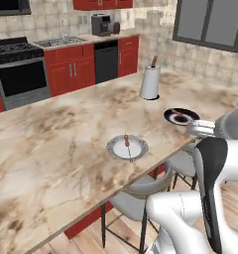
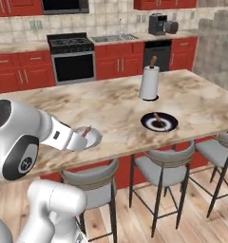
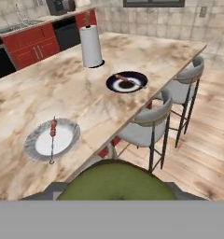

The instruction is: Pick up the kiwi and banana from the fridge and place one fruit on each plate on the dining counter.

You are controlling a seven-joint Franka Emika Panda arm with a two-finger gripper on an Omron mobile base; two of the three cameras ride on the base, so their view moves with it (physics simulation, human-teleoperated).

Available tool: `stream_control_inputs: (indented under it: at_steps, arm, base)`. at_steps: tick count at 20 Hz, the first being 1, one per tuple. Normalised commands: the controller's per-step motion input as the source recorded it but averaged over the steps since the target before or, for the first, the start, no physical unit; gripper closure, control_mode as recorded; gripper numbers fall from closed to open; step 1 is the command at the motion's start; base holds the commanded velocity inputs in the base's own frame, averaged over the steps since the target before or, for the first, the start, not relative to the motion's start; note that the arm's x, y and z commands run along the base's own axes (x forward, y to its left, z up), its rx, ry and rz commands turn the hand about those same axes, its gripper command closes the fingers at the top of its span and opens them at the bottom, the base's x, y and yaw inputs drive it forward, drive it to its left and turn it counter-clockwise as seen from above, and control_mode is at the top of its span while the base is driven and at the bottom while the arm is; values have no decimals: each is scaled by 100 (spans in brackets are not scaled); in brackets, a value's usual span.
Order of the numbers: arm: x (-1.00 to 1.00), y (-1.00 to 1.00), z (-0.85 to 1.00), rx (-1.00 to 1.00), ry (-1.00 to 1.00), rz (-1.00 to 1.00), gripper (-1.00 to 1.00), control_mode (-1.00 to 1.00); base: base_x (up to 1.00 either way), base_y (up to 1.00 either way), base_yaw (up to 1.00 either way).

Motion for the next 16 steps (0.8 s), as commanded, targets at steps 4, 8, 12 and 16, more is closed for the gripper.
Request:
stream_control_inputs:
  at_steps: [4,8,12,16]
  arm:
    - [0,0,0,0,0,0,100,100]
    - [0,0,0,0,0,0,100,100]
    - [0,0,0,0,0,0,100,100]
    - [0,0,0,0,0,0,100,100]
  base:
    - [76,-37,55]
    - [50,-29,59]
    - [39,-19,61]
    - [64,-22,62]
